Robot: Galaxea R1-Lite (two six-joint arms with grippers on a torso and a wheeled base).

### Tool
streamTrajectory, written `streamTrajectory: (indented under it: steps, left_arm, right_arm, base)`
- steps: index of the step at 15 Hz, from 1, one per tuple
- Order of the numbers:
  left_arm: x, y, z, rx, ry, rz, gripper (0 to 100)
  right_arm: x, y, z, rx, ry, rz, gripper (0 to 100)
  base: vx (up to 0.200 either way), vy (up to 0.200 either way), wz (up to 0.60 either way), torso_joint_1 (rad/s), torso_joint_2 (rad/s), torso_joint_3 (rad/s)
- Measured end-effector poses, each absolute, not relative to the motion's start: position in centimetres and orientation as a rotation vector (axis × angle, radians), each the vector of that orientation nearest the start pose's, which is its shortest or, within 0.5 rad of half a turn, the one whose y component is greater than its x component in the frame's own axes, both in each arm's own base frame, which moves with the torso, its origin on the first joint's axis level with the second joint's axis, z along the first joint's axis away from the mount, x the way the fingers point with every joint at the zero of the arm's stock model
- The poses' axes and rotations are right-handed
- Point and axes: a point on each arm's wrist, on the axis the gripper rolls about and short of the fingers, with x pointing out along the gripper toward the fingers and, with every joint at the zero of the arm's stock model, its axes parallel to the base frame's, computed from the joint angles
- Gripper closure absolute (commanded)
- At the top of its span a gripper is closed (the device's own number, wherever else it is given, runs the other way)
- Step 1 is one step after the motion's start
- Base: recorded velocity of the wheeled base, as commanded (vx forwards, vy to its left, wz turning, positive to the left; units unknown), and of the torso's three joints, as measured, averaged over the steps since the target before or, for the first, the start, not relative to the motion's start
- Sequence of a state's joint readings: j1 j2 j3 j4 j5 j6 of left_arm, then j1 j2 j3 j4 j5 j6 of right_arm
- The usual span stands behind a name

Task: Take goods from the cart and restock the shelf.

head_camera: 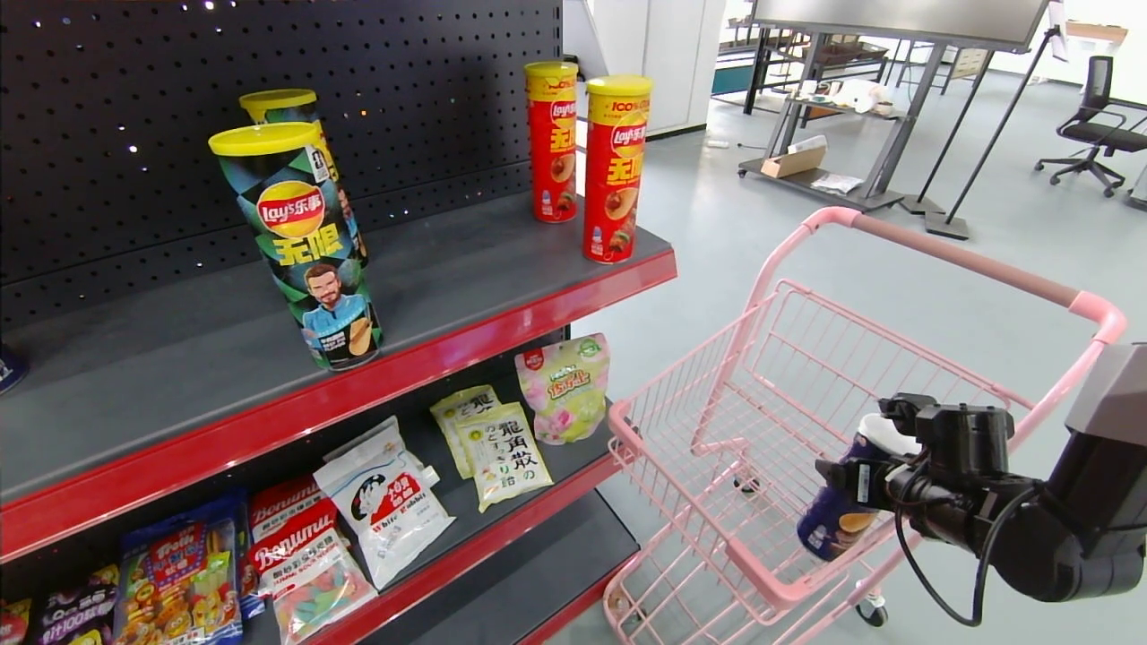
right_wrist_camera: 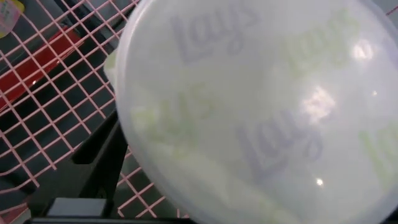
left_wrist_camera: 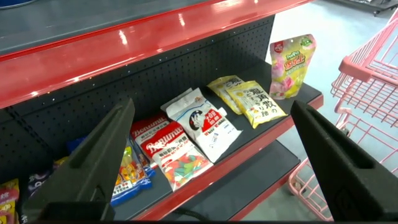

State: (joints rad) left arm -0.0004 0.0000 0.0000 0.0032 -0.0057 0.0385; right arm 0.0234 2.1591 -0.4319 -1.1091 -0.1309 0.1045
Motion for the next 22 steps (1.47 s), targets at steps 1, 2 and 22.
streamTrajectory:
  steps: [1, 2, 22]
  left_arm:
    - [-2.3, 0.0, 7.5, 0.039, 0.002, -0.007, 0]
    - [-2.3, 0.0, 7.5, 0.039, 0.003, -0.006, 0]
    - [-2.3, 0.0, 7.5, 0.04, 0.003, -0.006, 0]
  right_arm:
    - [29.9, 0.4, 0.8, 0.04, 0.581, -0.13, 0]
    - [29.9, 0.4, 0.7, 0.03, 0.578, -0.126, 0]
    - [27.5, 5.1, 12.3, -0.095, 0.329, 0.068, 100]
  base:
    - [0.0, 0.0, 0.0, 0.0, 0.0, 0.0]
    - [0.0, 0.0, 0.0, 0.0, 0.0, 0.0]
    - [0.0, 0.0, 0.0, 0.0, 0.0, 0.0]
